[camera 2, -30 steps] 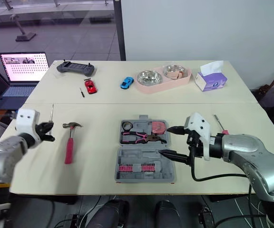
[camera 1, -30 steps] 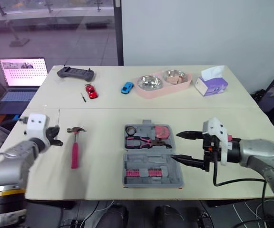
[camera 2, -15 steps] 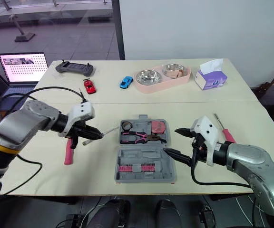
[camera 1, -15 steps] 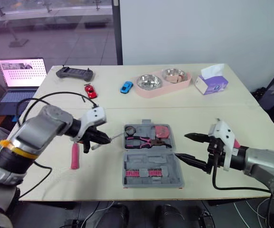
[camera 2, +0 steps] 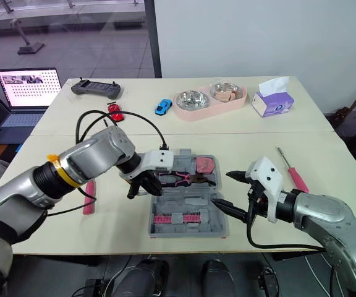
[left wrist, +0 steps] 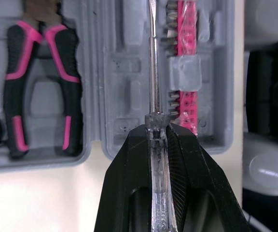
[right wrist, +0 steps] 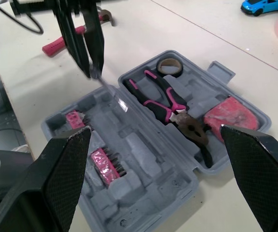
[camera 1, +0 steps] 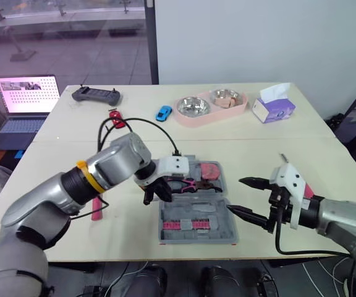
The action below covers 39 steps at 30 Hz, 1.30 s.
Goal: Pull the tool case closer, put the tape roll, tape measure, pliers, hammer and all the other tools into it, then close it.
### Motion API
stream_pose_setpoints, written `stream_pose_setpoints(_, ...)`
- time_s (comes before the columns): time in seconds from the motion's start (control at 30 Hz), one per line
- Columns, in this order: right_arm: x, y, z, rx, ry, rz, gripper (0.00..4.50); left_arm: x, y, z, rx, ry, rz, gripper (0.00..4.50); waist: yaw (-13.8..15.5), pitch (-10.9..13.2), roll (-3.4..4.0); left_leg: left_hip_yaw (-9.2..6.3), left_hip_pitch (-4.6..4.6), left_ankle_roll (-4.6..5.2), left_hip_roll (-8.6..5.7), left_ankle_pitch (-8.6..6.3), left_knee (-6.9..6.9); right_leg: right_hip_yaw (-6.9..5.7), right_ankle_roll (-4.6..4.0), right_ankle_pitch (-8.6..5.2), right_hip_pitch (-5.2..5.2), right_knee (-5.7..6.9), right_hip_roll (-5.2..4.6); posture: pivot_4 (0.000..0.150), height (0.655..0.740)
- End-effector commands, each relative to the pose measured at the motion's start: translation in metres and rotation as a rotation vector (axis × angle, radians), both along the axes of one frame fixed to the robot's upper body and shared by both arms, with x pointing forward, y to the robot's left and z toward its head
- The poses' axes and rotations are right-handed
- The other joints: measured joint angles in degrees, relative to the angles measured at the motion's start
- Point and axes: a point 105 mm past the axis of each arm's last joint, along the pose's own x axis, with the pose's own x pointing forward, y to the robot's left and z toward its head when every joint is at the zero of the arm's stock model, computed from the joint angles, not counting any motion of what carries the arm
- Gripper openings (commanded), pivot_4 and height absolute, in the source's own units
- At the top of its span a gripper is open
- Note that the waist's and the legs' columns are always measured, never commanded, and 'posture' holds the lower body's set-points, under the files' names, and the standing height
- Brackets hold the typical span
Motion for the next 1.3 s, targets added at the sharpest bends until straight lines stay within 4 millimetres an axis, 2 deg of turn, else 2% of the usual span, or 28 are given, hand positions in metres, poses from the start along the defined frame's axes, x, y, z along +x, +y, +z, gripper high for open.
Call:
stream_pose_setpoints(0.03,-0.004,0.009,0.007,0.015,-0.034,0.032,4.50,0.015,-0.005,0.005,0.049,-0.089,-0.056,0.03,0.1,0.0,-0.01,0.00,-0.01,0.00,0.00,0.00,0.02,0.00,0.00,0.00,0.00,-0.01,0.00,0.150,0.7400)
stream_pose_setpoints(0.23,-0.011,0.019,-0.001,0.003,-0.010,0.071,4.50,0.022,-0.015,-0.002,0.086,-0.100,-0.092,0.03,0.2,0.0,-0.03,0.01,-0.04,0.01,-0.04,-0.01,0.07,-0.01,0.02,0.00,0.03,-0.04,-0.04,0.150,0.7400)
stream_pose_setpoints(0.37,-0.013,0.022,-0.006,-0.013,-0.001,0.087,4.50,0.014,-0.021,-0.006,0.081,-0.060,-0.113,0.03,0.0,0.0,-0.03,0.01,-0.04,0.02,-0.04,-0.01,0.07,0.00,0.02,0.00,0.02,-0.03,-0.03,0.150,0.7400)
stream_pose_setpoints(0.5,-0.012,0.024,-0.006,-0.014,-0.003,0.093,4.50,0.014,-0.024,-0.009,0.086,-0.060,-0.116,0.03,0.1,0.0,-0.03,0.01,-0.03,0.01,-0.02,0.00,0.10,0.00,0.01,0.00,0.02,0.01,-0.02,0.150,0.7400)
stream_pose_setpoints(0.77,-0.012,0.016,-0.008,-0.063,-0.005,0.115,4.50,0.018,-0.034,-0.016,0.094,-0.071,-0.107,0.03,0.1,0.0,-0.03,0.01,-0.03,0.02,-0.03,0.00,0.15,-0.01,0.02,0.01,0.05,0.02,-0.02,0.150,0.7400)
stream_pose_setpoints(1.3,-0.014,0.016,-0.008,-0.055,-0.008,0.101,4.50,0.030,-0.035,-0.024,0.107,-0.098,-0.074,0.03,0.1,0.0,-0.02,0.01,-0.01,0.01,-0.02,0.00,0.21,-0.01,0.01,0.02,0.07,0.06,-0.01,0.150,0.7400)
